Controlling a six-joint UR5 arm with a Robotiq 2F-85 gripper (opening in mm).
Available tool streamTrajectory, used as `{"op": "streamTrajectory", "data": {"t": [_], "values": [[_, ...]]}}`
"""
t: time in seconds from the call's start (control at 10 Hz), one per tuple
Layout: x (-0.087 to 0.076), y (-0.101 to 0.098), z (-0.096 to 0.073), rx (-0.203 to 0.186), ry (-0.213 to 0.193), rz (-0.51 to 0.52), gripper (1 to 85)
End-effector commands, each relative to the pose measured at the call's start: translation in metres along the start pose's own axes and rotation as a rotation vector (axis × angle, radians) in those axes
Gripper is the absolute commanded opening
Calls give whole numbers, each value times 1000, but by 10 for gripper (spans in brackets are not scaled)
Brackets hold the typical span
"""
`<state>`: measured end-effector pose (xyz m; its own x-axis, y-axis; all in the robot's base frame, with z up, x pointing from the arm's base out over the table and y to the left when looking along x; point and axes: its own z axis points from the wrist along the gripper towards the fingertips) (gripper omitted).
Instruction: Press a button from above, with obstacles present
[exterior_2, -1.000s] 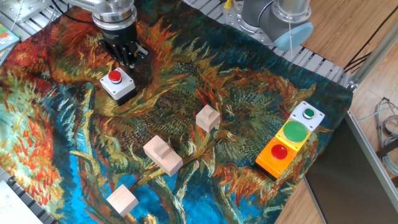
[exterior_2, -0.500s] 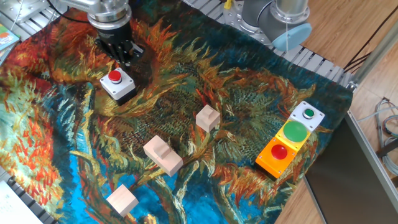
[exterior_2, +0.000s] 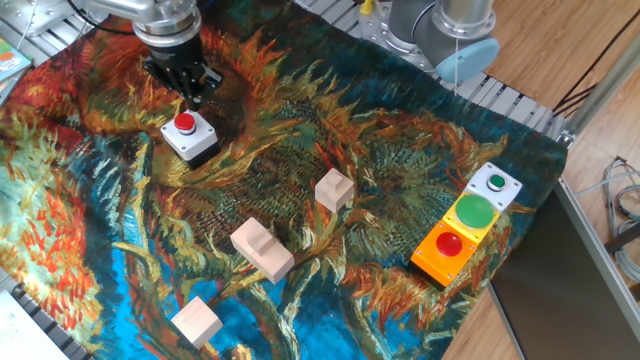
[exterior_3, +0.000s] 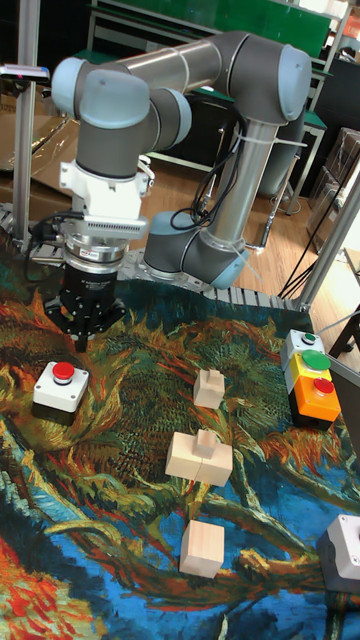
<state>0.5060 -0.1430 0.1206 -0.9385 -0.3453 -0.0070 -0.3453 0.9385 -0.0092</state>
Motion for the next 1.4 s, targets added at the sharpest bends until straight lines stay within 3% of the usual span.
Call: {"op": "streamTrajectory", "data": {"t": [0.0,0.2,0.4,0.7,1.3], "values": [[-15,-12,9,11,-16,-29,17],[-32,-13,19,14,-36,-28,17],[-38,-4,19,-21,-58,-20,13],[-34,-11,20,2,-48,-36,13],[-15,-22,25,-3,-48,-45,17]]}}
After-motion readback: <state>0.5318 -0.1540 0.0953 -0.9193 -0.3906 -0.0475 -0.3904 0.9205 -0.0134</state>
